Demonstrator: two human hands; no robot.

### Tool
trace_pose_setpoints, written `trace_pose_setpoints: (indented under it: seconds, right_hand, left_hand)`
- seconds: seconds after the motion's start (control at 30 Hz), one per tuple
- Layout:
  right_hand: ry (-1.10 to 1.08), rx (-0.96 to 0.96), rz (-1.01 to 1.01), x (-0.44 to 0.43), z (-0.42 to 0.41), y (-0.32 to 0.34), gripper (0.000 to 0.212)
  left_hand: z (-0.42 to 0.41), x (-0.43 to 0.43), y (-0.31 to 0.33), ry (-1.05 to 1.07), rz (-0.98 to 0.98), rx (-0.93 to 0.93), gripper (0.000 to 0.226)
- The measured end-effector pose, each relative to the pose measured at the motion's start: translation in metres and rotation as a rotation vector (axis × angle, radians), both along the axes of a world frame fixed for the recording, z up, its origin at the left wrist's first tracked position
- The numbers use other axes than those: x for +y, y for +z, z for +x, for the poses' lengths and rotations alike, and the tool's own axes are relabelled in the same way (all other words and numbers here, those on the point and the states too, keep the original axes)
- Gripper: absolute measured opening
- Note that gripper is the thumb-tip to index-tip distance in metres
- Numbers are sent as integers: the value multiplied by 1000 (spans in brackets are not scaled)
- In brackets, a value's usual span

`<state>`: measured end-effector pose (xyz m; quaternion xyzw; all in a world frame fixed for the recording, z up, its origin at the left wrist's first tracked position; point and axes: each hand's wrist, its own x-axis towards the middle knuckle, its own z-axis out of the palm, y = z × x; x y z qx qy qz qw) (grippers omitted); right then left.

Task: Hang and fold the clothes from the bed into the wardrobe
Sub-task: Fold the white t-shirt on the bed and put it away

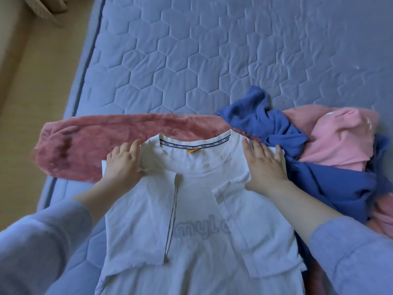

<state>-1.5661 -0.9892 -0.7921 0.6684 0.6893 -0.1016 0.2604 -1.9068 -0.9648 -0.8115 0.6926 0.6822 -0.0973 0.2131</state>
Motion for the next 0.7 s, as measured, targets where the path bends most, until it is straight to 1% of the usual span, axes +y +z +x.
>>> trace_pose_setpoints:
  seconds: [0.13,0.2,0.23,0.27,0.33,0.37,0.43,0.5,0.6,0.7]
  right_hand:
    - [-35,-30,29,8,1,-6,139]
    - [-45,-71,52,12,4,-8,140]
    - [-40,-94,60,13,6,-10,135]
    - [-30,-103,70,14,8,-11,123]
    - [-1,-72,98,14,10,-13,82]
    - [4,-49,89,13,11,-13,65]
    - [19,-12,59,11,11,-11,46]
    - [16,20,25,10,13,-9,41]
    - [-25,92,-9,13,18,-2,43]
    - [-100,149,-25,20,26,9,40]
  left_hand:
    - [1,12,0,-25,-39,37,98]
    - [1,16,0,-10,-59,39,87]
    - [0,18,-1,-3,-68,52,78]
    - [0,19,-2,-2,-81,73,69]
    - [-2,20,-4,-12,-97,86,52]
    - [-3,20,-6,-17,-99,73,43]
    - [-3,19,-8,-25,-110,48,33]
    - [-3,18,-9,-53,-131,62,30]
    - [-3,21,-5,-99,-153,85,25]
    - [-3,26,1,-110,-130,47,20]
